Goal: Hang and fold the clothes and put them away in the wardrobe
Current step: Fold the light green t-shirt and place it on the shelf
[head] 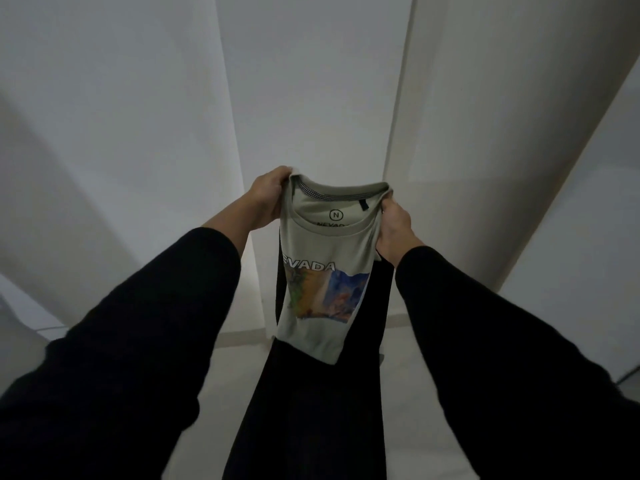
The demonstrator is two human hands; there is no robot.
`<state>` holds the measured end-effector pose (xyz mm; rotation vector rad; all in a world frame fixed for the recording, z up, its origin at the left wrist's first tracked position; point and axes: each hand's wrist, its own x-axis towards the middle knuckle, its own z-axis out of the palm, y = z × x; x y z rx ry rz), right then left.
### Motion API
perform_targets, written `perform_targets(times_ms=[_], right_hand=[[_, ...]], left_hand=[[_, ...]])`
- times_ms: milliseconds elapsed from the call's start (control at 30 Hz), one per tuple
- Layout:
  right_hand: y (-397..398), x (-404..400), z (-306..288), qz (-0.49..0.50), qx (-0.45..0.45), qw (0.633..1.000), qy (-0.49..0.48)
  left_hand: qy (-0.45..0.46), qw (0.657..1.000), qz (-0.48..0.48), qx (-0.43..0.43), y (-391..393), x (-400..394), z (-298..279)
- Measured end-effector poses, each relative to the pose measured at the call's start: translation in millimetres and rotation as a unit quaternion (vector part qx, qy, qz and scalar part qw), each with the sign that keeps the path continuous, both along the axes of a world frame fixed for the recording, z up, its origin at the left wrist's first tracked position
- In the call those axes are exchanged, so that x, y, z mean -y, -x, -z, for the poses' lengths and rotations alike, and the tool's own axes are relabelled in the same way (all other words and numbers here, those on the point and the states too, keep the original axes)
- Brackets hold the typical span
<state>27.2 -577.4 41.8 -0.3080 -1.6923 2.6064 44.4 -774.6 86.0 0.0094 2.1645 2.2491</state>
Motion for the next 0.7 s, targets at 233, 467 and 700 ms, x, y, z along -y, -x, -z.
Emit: perform_targets(times_ms=[233, 467, 700], right_hand=[[-108, 21, 73, -0.046, 0.089, 0.994, -0.049], [-247, 33, 218, -0.118, 0.257, 0.954, -0.098], [-315, 33, 283, -0.171, 0.353, 0.905, -0.166]], left_hand=[[0.025, 0.993, 0.069, 0.094, -96, 17, 66], [0.049, 0.907, 0.201, 0.366, -216, 45, 218], [0.052, 0.851, 0.196, 0.485, -280, 46, 286]])
